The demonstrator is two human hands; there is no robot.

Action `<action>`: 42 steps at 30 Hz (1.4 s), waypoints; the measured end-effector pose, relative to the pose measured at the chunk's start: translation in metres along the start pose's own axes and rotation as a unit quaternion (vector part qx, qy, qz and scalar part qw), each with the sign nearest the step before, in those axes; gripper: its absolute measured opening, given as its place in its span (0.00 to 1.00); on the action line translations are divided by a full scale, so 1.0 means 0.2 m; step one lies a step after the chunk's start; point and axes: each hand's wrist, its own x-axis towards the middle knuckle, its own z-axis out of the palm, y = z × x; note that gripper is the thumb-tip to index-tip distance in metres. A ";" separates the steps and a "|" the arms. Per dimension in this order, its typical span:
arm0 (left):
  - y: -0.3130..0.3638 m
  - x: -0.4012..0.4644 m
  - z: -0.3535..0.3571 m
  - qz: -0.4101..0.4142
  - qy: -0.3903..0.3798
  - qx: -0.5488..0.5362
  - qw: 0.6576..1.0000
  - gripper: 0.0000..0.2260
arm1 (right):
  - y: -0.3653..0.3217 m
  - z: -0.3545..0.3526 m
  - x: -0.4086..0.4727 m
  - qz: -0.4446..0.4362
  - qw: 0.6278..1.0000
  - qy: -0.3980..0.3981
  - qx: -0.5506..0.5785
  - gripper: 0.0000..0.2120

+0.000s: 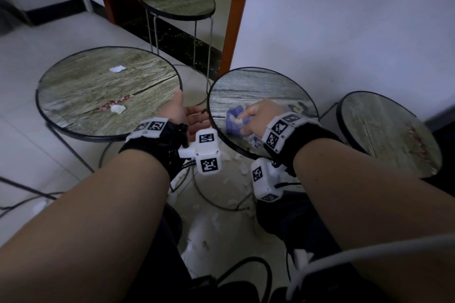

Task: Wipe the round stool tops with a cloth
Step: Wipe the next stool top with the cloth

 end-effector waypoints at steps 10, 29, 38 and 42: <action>-0.05 0.00 -0.02 0.005 0.020 0.028 0.999 0.31 | 0.02 0.02 -0.06 0.012 1.000 -0.001 0.010 0.17; -0.10 0.03 0.04 0.082 0.043 0.299 0.950 0.12 | 0.12 0.03 0.01 0.022 0.998 -0.053 0.011 0.14; -0.11 0.11 0.07 0.125 0.064 0.460 0.877 0.19 | 0.16 0.04 0.05 0.003 0.998 -0.038 0.057 0.13; -0.11 0.10 0.10 0.118 0.066 0.478 0.868 0.17 | 0.15 0.04 0.03 0.000 0.998 -0.034 0.048 0.09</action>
